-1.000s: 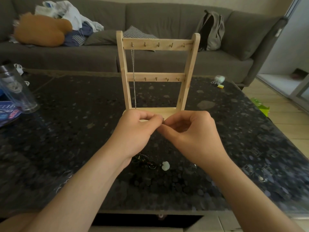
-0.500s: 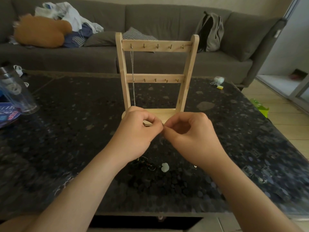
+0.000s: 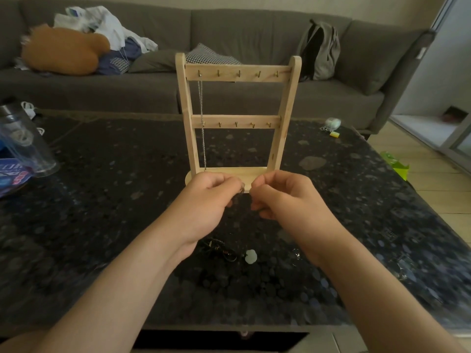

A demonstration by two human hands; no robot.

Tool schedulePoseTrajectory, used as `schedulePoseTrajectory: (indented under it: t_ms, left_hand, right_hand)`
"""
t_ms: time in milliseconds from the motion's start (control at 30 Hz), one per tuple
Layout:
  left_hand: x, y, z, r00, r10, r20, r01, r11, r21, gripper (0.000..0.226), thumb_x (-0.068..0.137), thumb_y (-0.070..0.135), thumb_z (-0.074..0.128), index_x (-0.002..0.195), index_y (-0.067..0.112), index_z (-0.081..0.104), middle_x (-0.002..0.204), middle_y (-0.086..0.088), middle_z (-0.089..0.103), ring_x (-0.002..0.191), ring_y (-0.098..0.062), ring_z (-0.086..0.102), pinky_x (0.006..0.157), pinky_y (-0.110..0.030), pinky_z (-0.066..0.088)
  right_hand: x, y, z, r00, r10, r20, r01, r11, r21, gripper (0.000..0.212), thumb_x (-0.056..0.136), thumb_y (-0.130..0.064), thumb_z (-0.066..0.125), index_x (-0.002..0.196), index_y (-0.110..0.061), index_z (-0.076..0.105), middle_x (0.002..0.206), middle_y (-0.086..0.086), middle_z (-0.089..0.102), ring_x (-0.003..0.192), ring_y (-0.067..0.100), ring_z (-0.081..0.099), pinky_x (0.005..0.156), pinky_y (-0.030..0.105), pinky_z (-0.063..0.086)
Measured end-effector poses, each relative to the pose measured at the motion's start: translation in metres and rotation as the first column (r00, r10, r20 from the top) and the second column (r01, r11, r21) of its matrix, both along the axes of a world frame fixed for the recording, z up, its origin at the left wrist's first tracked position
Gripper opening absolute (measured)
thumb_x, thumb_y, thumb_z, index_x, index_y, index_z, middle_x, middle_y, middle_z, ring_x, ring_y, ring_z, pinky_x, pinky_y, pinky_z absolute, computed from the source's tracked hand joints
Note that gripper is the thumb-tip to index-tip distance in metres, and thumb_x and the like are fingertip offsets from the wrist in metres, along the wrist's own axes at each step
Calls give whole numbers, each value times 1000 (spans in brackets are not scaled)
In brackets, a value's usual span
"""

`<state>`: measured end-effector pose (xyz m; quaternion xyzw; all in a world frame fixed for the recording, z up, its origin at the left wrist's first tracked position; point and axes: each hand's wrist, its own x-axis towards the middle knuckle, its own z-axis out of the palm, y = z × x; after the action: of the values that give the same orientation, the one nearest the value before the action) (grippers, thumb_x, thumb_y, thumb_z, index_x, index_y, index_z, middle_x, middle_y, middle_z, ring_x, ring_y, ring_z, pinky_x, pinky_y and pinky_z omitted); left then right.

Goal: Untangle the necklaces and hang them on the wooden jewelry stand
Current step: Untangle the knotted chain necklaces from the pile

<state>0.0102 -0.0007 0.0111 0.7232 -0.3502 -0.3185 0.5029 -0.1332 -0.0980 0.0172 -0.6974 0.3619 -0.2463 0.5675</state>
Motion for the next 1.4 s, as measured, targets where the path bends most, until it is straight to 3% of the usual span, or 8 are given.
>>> schedulePoseTrajectory:
  t_ms: [167, 267, 533, 733, 933, 1033, 1200, 1400]
  left_hand:
    - [-3, 3, 3, 999, -13, -35, 13, 1000, -11, 23, 102, 37, 66, 92, 30, 85, 89, 18, 76, 106, -7, 61, 112, -44, 45]
    - [-3, 3, 7, 1000, -24, -10, 24, 1000, -5, 23, 102, 38, 66, 89, 44, 83, 93, 31, 74, 122, -9, 59, 123, -54, 38]
    - [1, 4, 6, 992, -70, 102, 73, 997, -23, 25, 106, 33, 63, 93, 30, 83, 96, 33, 74, 107, 8, 63, 114, -40, 46]
    - [6, 6, 6, 994, -95, 56, 96, 995, -9, 23, 103, 36, 65, 95, 25, 84, 103, 9, 80, 111, -11, 69, 111, -47, 51]
    - [7, 7, 6, 987, -149, 62, 144, 987, 76, 46, 91, 50, 60, 103, 10, 79, 114, -14, 75, 113, -25, 69, 111, -54, 50]
    - [8, 8, 7, 980, -181, 79, 178, 983, 45, 45, 95, 46, 59, 105, 5, 77, 115, -24, 71, 115, -32, 68, 111, -54, 50]
    - [10, 8, 6, 981, -187, 42, 188, 982, -14, 24, 103, 20, 62, 96, 5, 80, 94, -14, 80, 93, -29, 76, 98, -49, 59]
    - [12, 9, 10, 987, -126, 96, 129, 991, -22, 6, 95, 13, 69, 93, 9, 73, 72, -5, 75, 72, -17, 71, 89, -48, 61]
  right_hand:
    - [-3, -1, 0, 1000, -5, 6, 5, 999, -41, 15, 97, -24, 73, 91, -14, 82, 88, 8, 80, 94, 26, 76, 93, 42, 63]
    - [-4, 0, -1, 1000, 13, 9, -12, 994, -112, 12, 95, -25, 76, 87, -18, 82, 81, 6, 79, 76, 16, 74, 76, 30, 62]
    - [-1, -3, -6, 998, 46, -38, -55, 950, -306, 16, 101, -23, 71, 87, -17, 78, 70, -2, 74, 56, 0, 62, 54, 13, 46]
    - [0, 1, -4, 976, 163, -145, -203, 926, -320, 21, 111, -22, 52, 96, -15, 66, 86, 20, 72, 52, 2, 50, 48, 21, 42]
    - [0, 2, 2, 960, 190, -206, -230, 955, -190, 33, 113, -28, 43, 93, -12, 64, 84, 7, 66, 64, 1, 52, 64, 19, 46]
    - [1, 3, 3, 956, 219, -196, -240, 967, -89, 37, 110, -29, 42, 84, -12, 62, 81, 2, 62, 71, 8, 53, 75, 32, 45]
    - [4, 5, 5, 939, 294, -181, -310, 948, -68, 38, 99, -37, 47, 80, -11, 68, 73, -2, 60, 72, 13, 53, 72, 34, 45]
    - [3, 3, 6, 963, 216, -163, -242, 958, -156, 28, 99, -24, 59, 79, -7, 70, 66, 3, 66, 53, 2, 47, 50, 16, 39]
